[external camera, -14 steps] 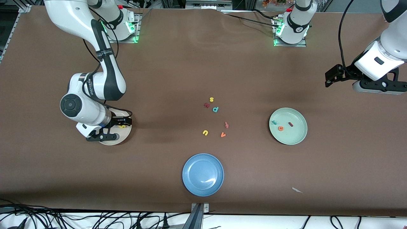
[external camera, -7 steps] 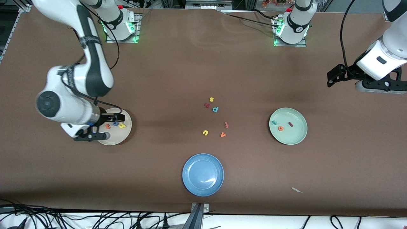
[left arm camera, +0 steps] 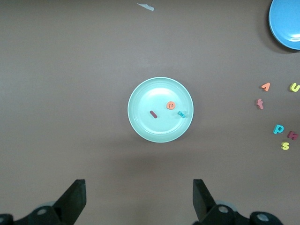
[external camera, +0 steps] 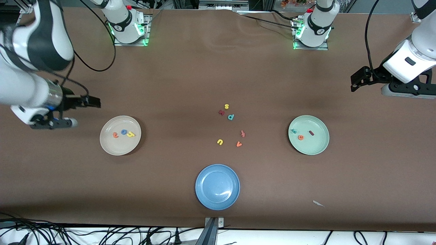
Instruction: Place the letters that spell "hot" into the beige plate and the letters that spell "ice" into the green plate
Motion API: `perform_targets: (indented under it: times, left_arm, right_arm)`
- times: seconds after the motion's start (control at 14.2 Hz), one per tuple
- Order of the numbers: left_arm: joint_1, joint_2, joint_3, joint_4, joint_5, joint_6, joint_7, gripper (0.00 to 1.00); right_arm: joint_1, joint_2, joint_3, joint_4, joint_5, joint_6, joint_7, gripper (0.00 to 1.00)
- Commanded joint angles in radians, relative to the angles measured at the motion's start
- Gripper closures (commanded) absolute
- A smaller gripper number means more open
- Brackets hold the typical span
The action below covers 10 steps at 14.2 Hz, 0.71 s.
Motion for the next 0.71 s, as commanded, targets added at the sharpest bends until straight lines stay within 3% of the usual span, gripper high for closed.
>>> perform_targets:
  times: [0.0,0.28,0.64]
  left_arm:
    - [-0.001,0.013,-0.002,0.031,0.028,-0.025,0.020,0.00]
    - [-0.004,0.015,-0.002,0.033,0.028,-0.023,0.020,0.00]
    - [-0.002,0.016,-0.002,0.034,0.027,-0.023,0.019,0.00]
  right_arm:
    - [-0.012,-0.112,0.024,-0.045,-0.026,-0.081,0.016,0.00]
    - [-0.031,-0.179,0.021,-0.033,-0.023,-0.098,0.015,0.00]
    - [-0.023,-0.157,0.020,0.022,-0.026,-0.041,0.013,0.00]
